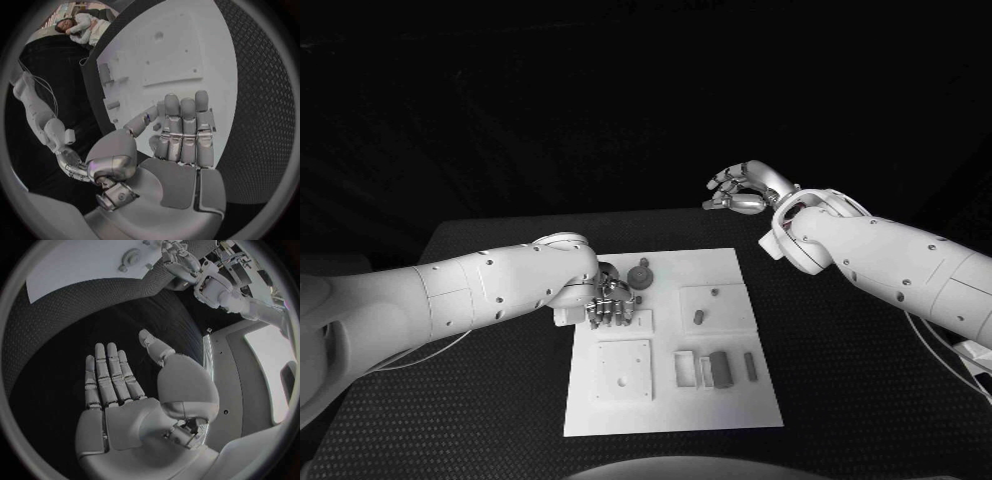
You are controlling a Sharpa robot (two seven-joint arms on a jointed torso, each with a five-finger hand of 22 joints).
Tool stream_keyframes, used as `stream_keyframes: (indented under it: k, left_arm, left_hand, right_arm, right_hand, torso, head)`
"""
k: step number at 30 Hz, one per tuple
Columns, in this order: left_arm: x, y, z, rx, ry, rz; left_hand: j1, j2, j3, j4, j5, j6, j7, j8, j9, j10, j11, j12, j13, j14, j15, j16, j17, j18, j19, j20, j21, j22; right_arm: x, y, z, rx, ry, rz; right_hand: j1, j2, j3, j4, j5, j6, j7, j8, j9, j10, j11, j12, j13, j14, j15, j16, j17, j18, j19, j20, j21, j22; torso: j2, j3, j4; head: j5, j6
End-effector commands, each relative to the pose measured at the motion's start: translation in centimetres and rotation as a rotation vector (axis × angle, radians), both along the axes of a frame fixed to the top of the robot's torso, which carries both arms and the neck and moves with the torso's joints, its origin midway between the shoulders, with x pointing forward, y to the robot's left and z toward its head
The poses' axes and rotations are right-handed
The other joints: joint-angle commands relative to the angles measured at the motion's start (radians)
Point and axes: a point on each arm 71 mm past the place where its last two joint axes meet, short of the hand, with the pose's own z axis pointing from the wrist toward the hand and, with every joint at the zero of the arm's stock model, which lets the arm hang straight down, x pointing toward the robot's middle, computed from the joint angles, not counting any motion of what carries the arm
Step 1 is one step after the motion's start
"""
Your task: Assemble the parts on the task board
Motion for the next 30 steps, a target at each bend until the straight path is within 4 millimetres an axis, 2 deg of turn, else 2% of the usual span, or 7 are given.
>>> stream_keyframes:
  k: [1,30]
  left_arm:
    - [-0.13,-0.22,-0.08,0.002,0.013,-0.018]
    - [-0.05,0.16,-0.35,0.015,0.033,-0.013]
  left_hand:
    - [0.007,0.009,0.033,0.025,0.007,0.081,-0.065,0.007,0.001,0.021,-0.047,0.003,-0.002,-0.001,-0.005,0.006,-0.002,0.004,0.002,-0.005,0.004,0.025]
    - [0.008,0.009,0.034,0.025,0.004,0.081,-0.064,0.005,0.001,0.021,-0.047,0.003,-0.003,-0.002,-0.005,0.007,-0.005,0.004,0.001,-0.005,0.005,0.025]
  right_arm:
    - [-0.04,0.11,0.02,0.001,0.001,0.013]
    - [-0.05,0.13,0.02,0.002,0.001,0.014]
  right_hand:
    - [0.005,-0.001,-0.008,-0.001,-0.004,-0.008,0.04,0.006,-0.001,0.0,0.007,-0.007,-0.001,-0.001,0.005,-0.005,0.001,-0.018,-0.004,0.0,-0.005,0.001]
    - [0.006,-0.001,-0.008,-0.001,-0.004,-0.008,0.041,0.006,-0.002,0.0,0.007,-0.007,-0.004,-0.001,0.005,-0.008,0.004,-0.018,-0.004,0.0,-0.007,0.003]
  torso:
    - [0.0,0.0,-0.0006]
    - [0.0,0.0004,-0.0003]
  head:
    - [0.002,-0.001]
    - [0.003,-0.003]
